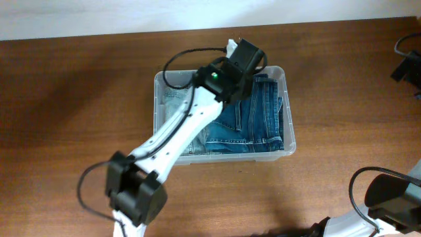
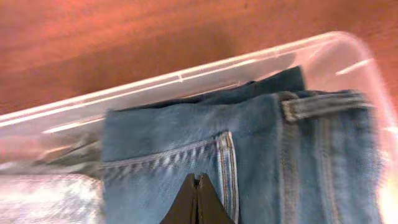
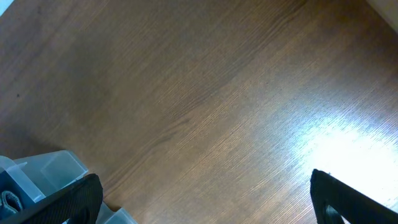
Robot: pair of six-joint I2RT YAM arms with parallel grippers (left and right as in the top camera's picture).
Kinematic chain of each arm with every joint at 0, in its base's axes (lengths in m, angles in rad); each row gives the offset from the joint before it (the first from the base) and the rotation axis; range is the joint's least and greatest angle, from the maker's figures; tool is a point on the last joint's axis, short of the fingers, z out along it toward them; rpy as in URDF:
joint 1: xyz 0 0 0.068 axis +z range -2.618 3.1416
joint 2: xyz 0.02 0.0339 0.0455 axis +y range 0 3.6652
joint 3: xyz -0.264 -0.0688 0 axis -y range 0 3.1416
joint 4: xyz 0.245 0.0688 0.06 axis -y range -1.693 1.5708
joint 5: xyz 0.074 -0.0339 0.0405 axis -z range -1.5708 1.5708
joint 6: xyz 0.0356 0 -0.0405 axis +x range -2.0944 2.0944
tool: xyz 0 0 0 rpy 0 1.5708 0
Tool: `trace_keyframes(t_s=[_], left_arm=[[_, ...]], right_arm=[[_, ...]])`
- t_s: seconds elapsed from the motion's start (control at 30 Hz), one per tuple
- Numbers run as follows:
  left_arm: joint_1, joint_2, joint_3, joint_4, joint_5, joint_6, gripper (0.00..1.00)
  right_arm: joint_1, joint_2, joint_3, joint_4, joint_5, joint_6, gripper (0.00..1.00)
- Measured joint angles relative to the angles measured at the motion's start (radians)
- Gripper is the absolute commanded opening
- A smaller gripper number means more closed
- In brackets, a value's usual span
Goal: Pack container
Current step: 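Lower the dark blue jeans onto the bin's right side and press flat, then release the jeans and withdraw the left gripper to the left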
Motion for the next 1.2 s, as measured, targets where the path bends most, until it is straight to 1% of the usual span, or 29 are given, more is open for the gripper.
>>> trace_keyframes(t_s=[0.2, 0.37, 0.43, 0.57, 0.7, 0.73, 0.77, 0.9, 1.0, 1.07, 1.1, 1.13, 1.17, 1.2], left_arm=[[0.002, 0.172, 0.001, 0.04, -0.008, 0.0, 0.0], [0.004, 0.18, 0.025, 0.023, -0.007, 0.023, 0.01], [0.004, 0.18, 0.055, -0.017, -0.002, 0.038, 0.01], [0.005, 0.177, 0.142, -0.154, 0.0, 0.055, 0.01], [0.009, 0.132, 0.177, -0.275, -0.019, 0.062, 0.03], [0.013, 0.113, 0.18, -0.298, -0.034, 0.064, 0.06], [0.021, 0.089, 0.181, -0.325, -0.055, 0.064, 0.12], [0.081, 0.0, 0.188, -0.405, -0.135, 0.065, 0.31], [0.177, -0.069, 0.194, -0.456, -0.182, 0.068, 0.4], [0.253, -0.103, 0.198, -0.484, -0.198, 0.061, 0.62], [0.301, -0.122, 0.198, -0.504, -0.207, 0.06, 0.82], [0.343, -0.135, 0.198, -0.519, -0.214, 0.052, 0.96], [0.386, -0.147, 0.199, -0.535, -0.22, 0.051, 0.99], [0.431, -0.156, 0.201, -0.554, -0.229, 0.051, 1.0]], right_arm=[[0.0, 0.0, 0.0, 0.0, 0.0, 0.0, 0.99], [0.0, 0.0, 0.0, 0.0, 0.0, 0.001, 0.99], [0.0, 0.0, 0.0, 0.0, 0.0, 0.0, 0.99], [0.0, 0.0, 0.0, 0.0, 0.0, 0.0, 0.99], [0.0, 0.0, 0.0, 0.0, 0.0, 0.0, 0.99], [0.0, 0.0, 0.0, 0.0, 0.0, 0.0, 0.99], [0.0, 0.0, 0.0, 0.0, 0.0, 0.0, 0.99], [0.0, 0.0, 0.0, 0.0, 0.0, 0.0, 0.99], [0.0, 0.0, 0.0, 0.0, 0.0, 0.0, 0.99], [0.0, 0.0, 0.0, 0.0, 0.0, 0.0, 0.99], [0.0, 0.0, 0.0, 0.0, 0.0, 0.0, 0.99], [0.0, 0.0, 0.0, 0.0, 0.0, 0.0, 0.99], [0.0, 0.0, 0.0, 0.0, 0.0, 0.0, 0.99], [0.0, 0.0, 0.0, 0.0, 0.0, 0.0, 0.99]])
